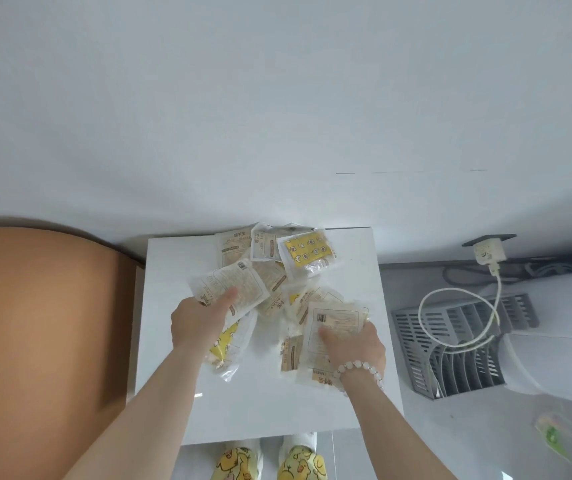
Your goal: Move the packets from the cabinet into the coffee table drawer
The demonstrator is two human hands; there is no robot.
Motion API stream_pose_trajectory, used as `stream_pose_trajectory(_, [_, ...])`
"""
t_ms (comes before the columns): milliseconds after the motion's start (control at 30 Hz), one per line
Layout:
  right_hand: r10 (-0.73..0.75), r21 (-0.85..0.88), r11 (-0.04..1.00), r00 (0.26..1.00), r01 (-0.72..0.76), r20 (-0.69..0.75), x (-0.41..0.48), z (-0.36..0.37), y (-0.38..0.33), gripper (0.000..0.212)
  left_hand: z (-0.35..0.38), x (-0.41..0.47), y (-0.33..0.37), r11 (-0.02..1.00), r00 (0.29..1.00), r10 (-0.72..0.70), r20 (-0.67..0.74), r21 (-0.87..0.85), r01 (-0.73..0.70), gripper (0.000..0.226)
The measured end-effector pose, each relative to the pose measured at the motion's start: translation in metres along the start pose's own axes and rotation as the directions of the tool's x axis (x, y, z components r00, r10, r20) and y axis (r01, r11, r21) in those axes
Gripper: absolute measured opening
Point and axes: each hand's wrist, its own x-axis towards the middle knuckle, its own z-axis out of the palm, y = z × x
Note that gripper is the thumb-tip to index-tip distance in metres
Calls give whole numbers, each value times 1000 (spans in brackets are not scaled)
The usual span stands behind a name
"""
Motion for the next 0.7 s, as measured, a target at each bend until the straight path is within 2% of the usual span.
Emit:
stream_pose_trajectory(167, [-35,52,998,999,36,-14,-26,-18,-8,63,-18,-26,14,1000,1000,7,-3,18,-7,46])
stream_pose_trajectory(433, [-98,203,974,995,101,-28,-76,-59,-41,60,-48,-77,66,994,994,86,62,-71,-82,46])
stream_pose_trajectory(700, [-162,319,929,982,185,-99,-116,-122,-64,49,-83,-126,122,965,958,218,186,-186,-183,26])
